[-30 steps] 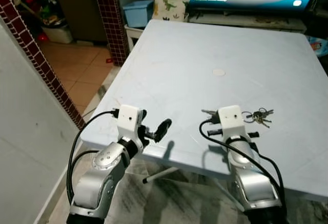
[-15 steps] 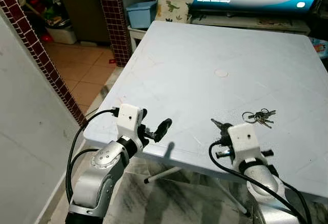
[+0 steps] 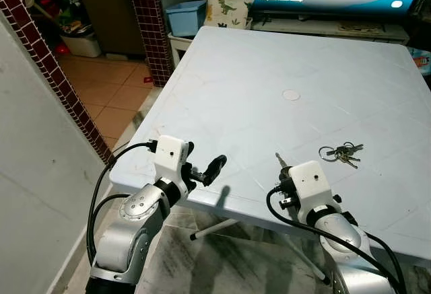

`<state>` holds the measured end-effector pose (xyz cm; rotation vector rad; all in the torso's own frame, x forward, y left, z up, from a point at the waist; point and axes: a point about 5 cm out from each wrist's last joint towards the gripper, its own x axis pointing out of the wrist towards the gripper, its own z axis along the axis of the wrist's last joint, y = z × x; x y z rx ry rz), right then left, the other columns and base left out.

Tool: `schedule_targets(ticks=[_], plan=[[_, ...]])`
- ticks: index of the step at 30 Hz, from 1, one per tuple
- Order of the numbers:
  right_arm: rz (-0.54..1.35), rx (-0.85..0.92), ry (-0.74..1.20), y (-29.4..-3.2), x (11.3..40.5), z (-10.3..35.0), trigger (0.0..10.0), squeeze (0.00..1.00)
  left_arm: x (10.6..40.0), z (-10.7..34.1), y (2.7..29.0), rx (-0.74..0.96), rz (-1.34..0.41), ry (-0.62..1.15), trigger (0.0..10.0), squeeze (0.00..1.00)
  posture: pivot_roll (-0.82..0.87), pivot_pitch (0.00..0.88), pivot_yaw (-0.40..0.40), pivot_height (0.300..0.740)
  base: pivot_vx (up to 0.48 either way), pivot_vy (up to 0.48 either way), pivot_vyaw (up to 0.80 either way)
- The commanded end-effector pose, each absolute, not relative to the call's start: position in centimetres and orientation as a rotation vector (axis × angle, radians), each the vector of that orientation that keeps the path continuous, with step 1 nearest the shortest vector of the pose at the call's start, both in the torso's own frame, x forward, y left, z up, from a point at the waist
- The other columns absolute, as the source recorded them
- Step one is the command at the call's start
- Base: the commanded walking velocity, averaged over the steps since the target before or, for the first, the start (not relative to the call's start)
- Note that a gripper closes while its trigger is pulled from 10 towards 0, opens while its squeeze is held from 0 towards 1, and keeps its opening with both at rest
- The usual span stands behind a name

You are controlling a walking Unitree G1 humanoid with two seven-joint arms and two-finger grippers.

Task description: Hang keys on a hook

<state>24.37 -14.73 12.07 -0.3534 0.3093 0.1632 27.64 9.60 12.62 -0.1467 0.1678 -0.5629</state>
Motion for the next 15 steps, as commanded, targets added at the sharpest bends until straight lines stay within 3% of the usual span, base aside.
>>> schedule_targets(ticks=[1, 11, 12, 13, 14, 15], plan=[[0.177, -0.367, 0.262, -14.4, 24.5, 12.8, 10.0, 1.00, 27.7, 12.6, 9.6, -0.140, -0.569, 0.171, 10.0, 0.00, -0.03, 0.058, 0.065, 0.740, 0.000, 0.000, 0.00], [0.184, -0.387, 0.265, -14.7, 24.3, 13.2, 10.0, 1.00, 27.8, 12.6, 9.5, -0.141, -0.572, 0.171, 10.0, 0.00, -0.04, 0.057, 0.065, 0.740, 0.000, 0.000, 0.00], [0.181, -0.386, 0.275, -14.8, 24.1, 13.1, 10.0, 0.64, 27.8, 12.6, 9.5, -0.141, -0.572, 0.171, 10.0, 0.00, -0.04, 0.056, 0.064, 0.740, 0.000, 0.000, 0.00], [0.180, -0.383, 0.285, -14.8, 23.8, 13.1, 10.0, 0.51, 27.8, 12.7, 9.5, -0.142, -0.573, 0.171, 10.0, 0.00, -0.03, 0.057, 0.062, 0.740, 0.000, 0.000, 0.00], [0.186, -0.378, 0.287, -14.8, 23.4, 13.2, 10.0, 0.24, 27.7, 12.7, 9.5, -0.142, -0.573, 0.170, 10.0, 0.00, -0.03, 0.057, 0.062, 0.740, 0.000, 0.000, 0.00], [0.187, -0.376, 0.285, -14.7, 23.2, 13.2, 10.0, 0.14, 27.7, 12.7, 9.5, -0.142, -0.572, 0.170, 10.0, 0.00, -0.03, 0.057, 0.062, 0.740, 0.000, 0.000, 0.00]])
